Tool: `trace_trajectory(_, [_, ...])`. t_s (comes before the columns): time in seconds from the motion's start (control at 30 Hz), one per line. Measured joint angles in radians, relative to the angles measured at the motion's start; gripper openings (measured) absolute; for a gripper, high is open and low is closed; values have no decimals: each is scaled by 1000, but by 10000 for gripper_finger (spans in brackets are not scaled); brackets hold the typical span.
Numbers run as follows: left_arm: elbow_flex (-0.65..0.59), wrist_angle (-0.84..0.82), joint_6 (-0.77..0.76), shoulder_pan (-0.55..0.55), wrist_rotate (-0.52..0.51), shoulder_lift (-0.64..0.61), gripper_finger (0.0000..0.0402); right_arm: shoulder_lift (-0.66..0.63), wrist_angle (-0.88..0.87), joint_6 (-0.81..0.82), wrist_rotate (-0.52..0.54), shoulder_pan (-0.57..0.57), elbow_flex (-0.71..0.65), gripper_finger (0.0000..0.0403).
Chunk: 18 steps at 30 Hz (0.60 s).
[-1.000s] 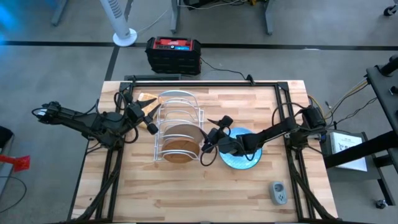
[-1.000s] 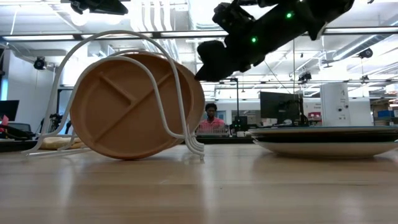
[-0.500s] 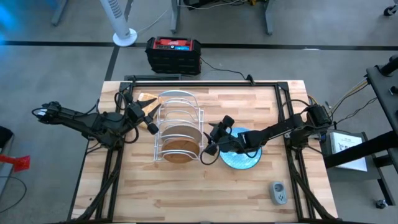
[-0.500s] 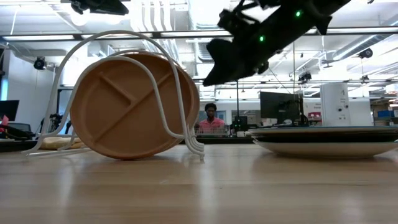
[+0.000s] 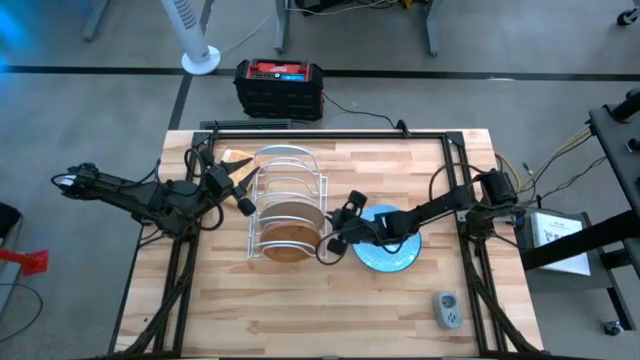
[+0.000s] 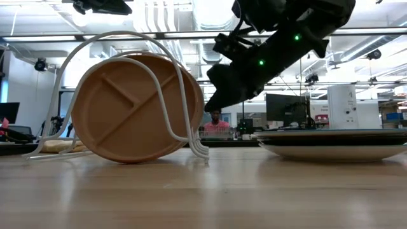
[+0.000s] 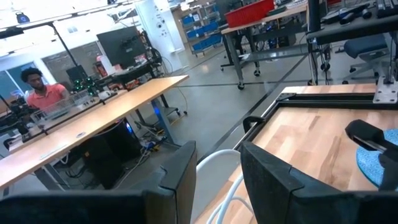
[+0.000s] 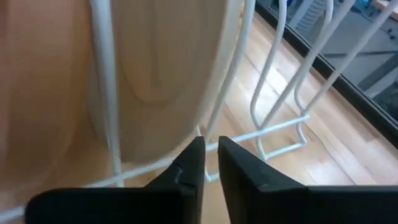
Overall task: Sort dishes
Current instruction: Put the white plate into the dishwasher rack
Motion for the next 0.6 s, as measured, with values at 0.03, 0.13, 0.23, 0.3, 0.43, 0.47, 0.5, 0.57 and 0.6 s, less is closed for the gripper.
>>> trace_trajectory(0.03, [0,0,0,1,0,0,116,0,13,-8,-2,0,0,26])
trace_trajectory(0.13, [0,0,0,1,0,0,116,0,38,-44,-18,-2,0,10])
trace_trajectory(0.23, [0,0,0,1,0,0,116,0,71,-69,-50,-7,0,2])
trace_trajectory(0.3, [0,0,0,0,0,0,116,0,72,-71,-54,-10,0,2])
trace_trajectory(0.43, [0,0,0,0,0,0,116,0,69,-75,-56,-13,0,1])
trace_trajectory(0.47, [0,0,0,0,0,0,116,0,64,-75,-56,-13,0,1])
trace_trajectory(0.5, [0,0,0,0,0,0,116,0,59,-75,-53,-13,0,1])
trace_trajectory(0.57, [0,0,0,0,0,0,116,-1,43,-74,-28,-13,0,1])
trace_trajectory(0.6, [0,0,0,0,0,0,116,-5,25,-74,-10,-12,0,1])
